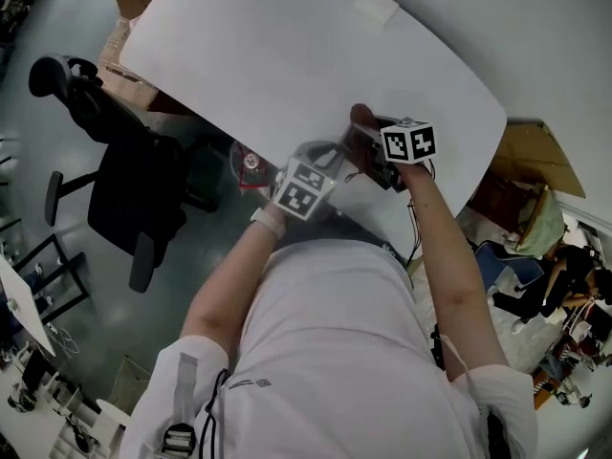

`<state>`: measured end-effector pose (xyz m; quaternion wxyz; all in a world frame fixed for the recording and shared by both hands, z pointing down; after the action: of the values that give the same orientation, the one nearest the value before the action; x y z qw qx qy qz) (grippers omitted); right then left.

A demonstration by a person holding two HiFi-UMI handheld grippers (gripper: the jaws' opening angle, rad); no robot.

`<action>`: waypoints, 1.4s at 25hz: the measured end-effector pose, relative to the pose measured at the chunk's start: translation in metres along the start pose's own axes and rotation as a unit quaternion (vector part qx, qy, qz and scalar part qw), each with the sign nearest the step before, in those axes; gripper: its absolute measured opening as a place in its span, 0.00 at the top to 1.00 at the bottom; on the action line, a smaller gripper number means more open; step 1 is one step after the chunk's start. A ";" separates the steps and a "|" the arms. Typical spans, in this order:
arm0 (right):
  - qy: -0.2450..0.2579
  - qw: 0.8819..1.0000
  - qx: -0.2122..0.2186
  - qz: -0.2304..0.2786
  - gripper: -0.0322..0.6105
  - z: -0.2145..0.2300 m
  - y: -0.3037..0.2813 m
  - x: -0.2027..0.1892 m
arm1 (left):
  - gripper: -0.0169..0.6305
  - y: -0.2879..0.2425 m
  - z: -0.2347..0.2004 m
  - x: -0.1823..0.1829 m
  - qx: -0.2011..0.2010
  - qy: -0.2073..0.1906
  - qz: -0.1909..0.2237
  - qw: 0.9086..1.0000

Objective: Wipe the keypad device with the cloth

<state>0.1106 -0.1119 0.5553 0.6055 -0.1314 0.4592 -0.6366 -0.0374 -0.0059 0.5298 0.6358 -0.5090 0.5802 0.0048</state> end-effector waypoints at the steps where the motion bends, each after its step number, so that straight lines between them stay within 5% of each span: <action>1: -0.001 1.000 -0.001 -0.002 0.75 0.002 -0.001 0.001 | 0.86 0.000 0.000 0.000 0.000 0.001 -0.002 1.000; 14: 0.032 0.998 -0.059 -0.001 0.75 0.028 -0.009 0.018 | 0.86 0.002 0.001 0.001 0.005 0.004 -0.007 1.000; 18: 0.083 0.996 -0.035 0.001 0.75 0.016 0.013 0.015 | 0.86 0.007 0.001 0.008 0.001 0.011 0.011 1.000; 24: 0.034 0.998 0.042 0.020 0.75 -0.007 0.067 -0.006 | 0.86 0.006 0.001 0.024 0.005 0.012 0.023 1.000; 31: 0.077 0.997 0.022 0.014 0.75 -0.029 0.071 -0.048 | 0.86 -0.003 0.000 0.026 0.017 0.002 0.019 1.000; 35: 0.039 0.998 0.000 0.048 0.75 -0.018 0.064 -0.056 | 0.86 -0.004 0.001 0.028 0.013 -0.007 0.012 1.000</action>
<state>0.1520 -0.0439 0.5198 0.6172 -0.0842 0.4884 -0.6111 -0.0249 -0.0234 0.5117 0.6463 -0.4934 0.5821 0.0084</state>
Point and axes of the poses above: the fingertips, and each gripper's own axes: y backward along the fingers, z to its right, x out of its top, the point moved 9 cm from there along y, backward along the fingers, and after that the axes turned 10 degrees about -y, right-handed, at the moved point
